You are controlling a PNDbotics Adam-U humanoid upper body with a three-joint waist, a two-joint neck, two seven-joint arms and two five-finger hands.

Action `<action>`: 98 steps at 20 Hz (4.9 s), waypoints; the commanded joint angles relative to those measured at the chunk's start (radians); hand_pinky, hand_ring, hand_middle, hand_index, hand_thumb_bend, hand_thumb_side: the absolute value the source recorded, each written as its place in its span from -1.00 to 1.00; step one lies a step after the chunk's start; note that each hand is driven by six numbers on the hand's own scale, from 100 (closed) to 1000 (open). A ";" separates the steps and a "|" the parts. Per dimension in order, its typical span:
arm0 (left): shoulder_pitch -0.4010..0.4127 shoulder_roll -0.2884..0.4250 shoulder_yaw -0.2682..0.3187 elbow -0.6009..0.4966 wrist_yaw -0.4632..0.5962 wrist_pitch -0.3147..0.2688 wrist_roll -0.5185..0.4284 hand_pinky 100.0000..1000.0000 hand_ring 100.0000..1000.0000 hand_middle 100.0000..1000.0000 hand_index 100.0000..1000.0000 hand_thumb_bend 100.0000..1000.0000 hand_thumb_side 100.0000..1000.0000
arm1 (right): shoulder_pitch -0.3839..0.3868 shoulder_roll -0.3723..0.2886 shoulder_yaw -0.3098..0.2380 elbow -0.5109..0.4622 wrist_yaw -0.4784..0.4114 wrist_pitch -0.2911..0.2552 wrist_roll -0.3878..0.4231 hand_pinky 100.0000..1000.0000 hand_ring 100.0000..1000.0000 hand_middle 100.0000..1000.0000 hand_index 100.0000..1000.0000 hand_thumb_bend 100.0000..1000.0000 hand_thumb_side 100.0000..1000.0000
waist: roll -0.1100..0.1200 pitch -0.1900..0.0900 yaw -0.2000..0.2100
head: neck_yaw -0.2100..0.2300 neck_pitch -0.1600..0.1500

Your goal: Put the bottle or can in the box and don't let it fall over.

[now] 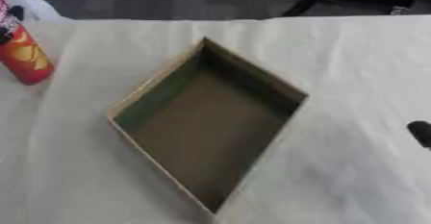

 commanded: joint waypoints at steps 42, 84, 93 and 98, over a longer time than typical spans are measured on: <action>0.098 -0.441 -0.421 -0.836 0.107 0.345 -0.200 -0.80 -1.00 -1.00 -0.93 -1.00 -1.00 | 0.087 -0.062 -0.063 -0.024 -0.022 -0.007 -0.073 0.61 0.56 0.84 0.68 0.13 -1.00 | 0.010 -0.164 0.104 | -0.151 0.166; 0.162 -0.443 -0.433 -0.805 -0.092 0.210 -0.418 0.84 0.28 -0.01 0.42 0.51 -0.38 | 0.102 -0.057 -0.065 -0.024 -0.028 0.001 -0.079 0.61 0.56 0.85 0.68 0.11 -1.00 | 0.013 -0.170 0.118 | -0.171 0.163; 0.182 -0.304 -0.309 -0.913 -0.034 0.208 -0.329 0.80 0.26 -0.03 0.42 0.38 -0.53 | 0.133 -0.062 -0.073 -0.024 -0.028 -0.004 -0.086 0.61 0.56 0.85 0.68 0.11 -1.00 | 0.013 -0.202 0.149 | -0.199 0.190; 0.254 -0.187 -0.215 -0.950 0.005 0.220 -0.256 0.80 0.26 -0.03 0.43 0.26 -0.56 | 0.145 -0.061 -0.079 -0.024 -0.026 -0.007 -0.092 0.61 0.56 0.85 0.68 0.10 -1.00 | 0.014 -0.206 0.164 | -0.212 0.192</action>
